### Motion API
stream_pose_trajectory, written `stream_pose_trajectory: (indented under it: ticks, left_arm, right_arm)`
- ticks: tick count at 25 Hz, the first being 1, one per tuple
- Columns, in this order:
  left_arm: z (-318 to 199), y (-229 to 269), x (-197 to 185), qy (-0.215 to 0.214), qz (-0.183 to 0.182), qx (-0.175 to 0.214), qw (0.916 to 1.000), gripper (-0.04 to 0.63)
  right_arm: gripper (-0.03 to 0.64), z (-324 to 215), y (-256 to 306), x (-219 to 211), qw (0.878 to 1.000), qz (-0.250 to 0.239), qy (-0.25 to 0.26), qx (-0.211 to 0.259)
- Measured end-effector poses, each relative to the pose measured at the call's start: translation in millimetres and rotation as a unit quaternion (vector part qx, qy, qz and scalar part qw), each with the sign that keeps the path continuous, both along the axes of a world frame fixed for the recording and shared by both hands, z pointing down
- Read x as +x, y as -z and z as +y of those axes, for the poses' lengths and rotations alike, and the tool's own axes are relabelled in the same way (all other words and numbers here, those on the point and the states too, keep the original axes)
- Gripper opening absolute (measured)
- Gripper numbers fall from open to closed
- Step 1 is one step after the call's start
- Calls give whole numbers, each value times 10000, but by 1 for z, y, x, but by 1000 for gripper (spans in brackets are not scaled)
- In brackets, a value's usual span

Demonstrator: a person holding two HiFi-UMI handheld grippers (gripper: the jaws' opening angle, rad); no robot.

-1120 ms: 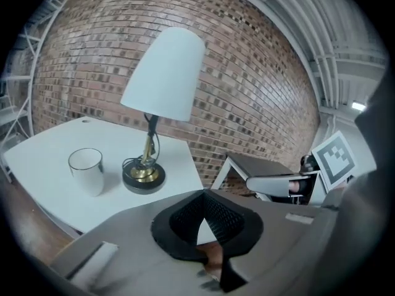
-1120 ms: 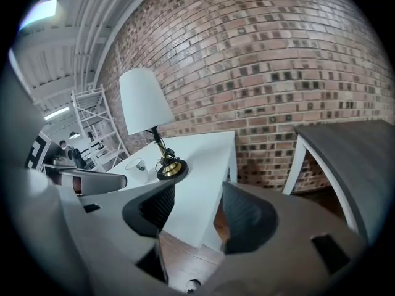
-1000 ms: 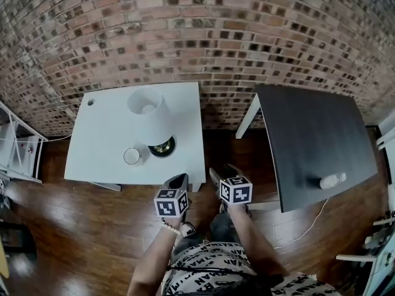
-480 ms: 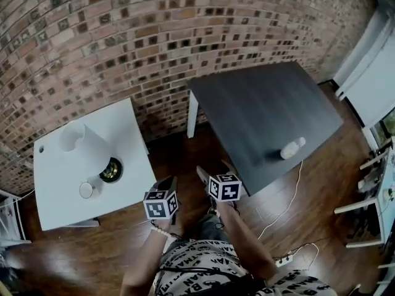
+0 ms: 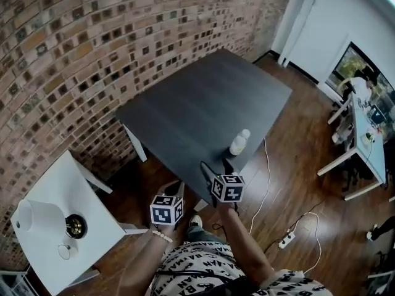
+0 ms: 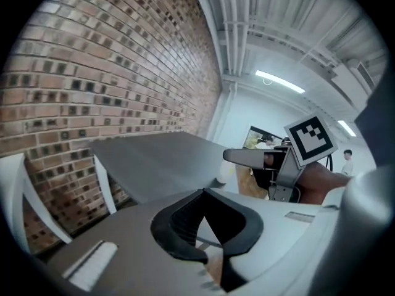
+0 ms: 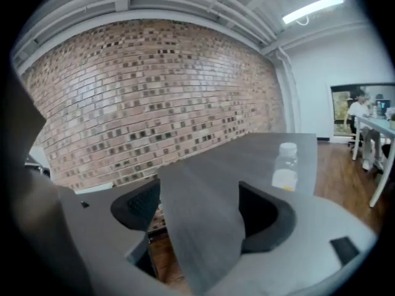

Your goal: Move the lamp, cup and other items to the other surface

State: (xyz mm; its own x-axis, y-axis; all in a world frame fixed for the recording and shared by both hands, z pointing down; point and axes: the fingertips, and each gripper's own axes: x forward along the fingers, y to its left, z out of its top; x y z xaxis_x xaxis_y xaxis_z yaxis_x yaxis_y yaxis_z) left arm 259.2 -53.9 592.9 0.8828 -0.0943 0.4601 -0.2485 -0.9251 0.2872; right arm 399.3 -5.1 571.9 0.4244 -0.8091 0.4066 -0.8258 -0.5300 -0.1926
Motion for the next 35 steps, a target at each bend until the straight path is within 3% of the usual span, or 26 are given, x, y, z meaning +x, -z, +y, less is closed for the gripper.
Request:
stream_pose_trajectory:
  ticks: [8, 18, 24, 35]
  left_arm:
    - [42, 1, 104, -983, -19, 146, 9950, 2]
    - [58, 4, 192, -1331, -49, 335, 9905, 3]
    - [58, 7, 217, -1329, -3, 309, 9906, 3]
    - [37, -6, 221, -1145, -190, 209, 9930, 2]
  right_arm:
    - [387, 68, 10, 118, 9945, 99, -1034, 128]
    - [313, 70, 0, 181, 9932, 277, -1091, -313]
    - [296, 61, -13, 200, 9940, 268, -896, -573]
    - [219, 46, -27, 217, 9921, 369, -831, -864]
